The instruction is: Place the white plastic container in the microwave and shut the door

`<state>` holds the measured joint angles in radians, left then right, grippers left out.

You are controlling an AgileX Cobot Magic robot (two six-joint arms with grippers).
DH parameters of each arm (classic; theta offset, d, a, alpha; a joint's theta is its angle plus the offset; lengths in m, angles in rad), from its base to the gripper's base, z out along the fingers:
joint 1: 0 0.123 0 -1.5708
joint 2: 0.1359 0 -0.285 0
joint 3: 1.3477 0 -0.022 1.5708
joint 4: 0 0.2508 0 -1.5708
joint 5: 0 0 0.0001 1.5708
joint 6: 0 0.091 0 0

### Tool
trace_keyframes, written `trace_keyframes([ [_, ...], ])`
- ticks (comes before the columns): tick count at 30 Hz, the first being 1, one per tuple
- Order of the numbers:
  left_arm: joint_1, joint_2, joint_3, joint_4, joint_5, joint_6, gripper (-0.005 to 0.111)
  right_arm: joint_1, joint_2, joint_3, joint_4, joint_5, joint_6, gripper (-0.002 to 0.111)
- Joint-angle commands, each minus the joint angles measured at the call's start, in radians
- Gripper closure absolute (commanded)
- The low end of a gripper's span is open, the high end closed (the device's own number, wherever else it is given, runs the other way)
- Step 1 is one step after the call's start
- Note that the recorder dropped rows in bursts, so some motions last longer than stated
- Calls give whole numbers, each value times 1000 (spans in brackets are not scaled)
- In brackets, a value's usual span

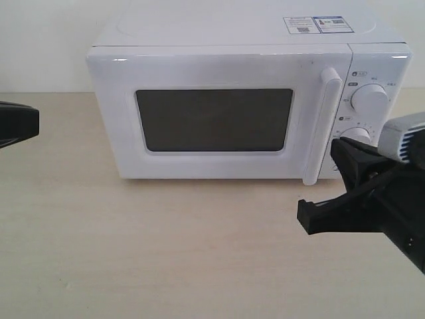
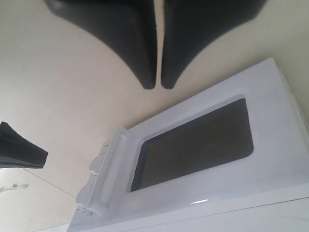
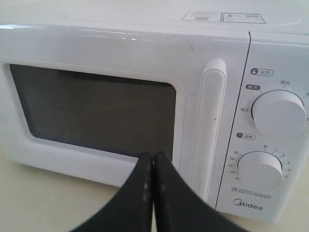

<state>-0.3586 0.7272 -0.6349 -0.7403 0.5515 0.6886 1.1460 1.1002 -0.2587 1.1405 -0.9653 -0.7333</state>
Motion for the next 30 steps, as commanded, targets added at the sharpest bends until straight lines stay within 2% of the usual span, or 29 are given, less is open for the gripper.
trace_keyframes([
  [1, -3, -4, 5, -2, -4, -8, 102, 4, -9, 1, 0, -10, -4, 109],
  [12, -3, -4, 5, -2, -4, -8, 102, 4, -47, 1, 1, 2, -5, 109],
  [21, -3, -4, 5, -2, -5, -8, 102, -3, -278, 1, 1, 0, -15, 109],
  [23, -3, -4, 5, -2, -5, -8, 102, -37, -322, 1, 1, 0, -45, 109],
  [27, -3, -4, 5, -2, -5, -8, 102, -185, -420, 1, 1, 60, -51, 109],
  [30, -3, -4, 5, -2, -5, -8, 102, -370, -503, 1, 1, 234, -116, 109],
])
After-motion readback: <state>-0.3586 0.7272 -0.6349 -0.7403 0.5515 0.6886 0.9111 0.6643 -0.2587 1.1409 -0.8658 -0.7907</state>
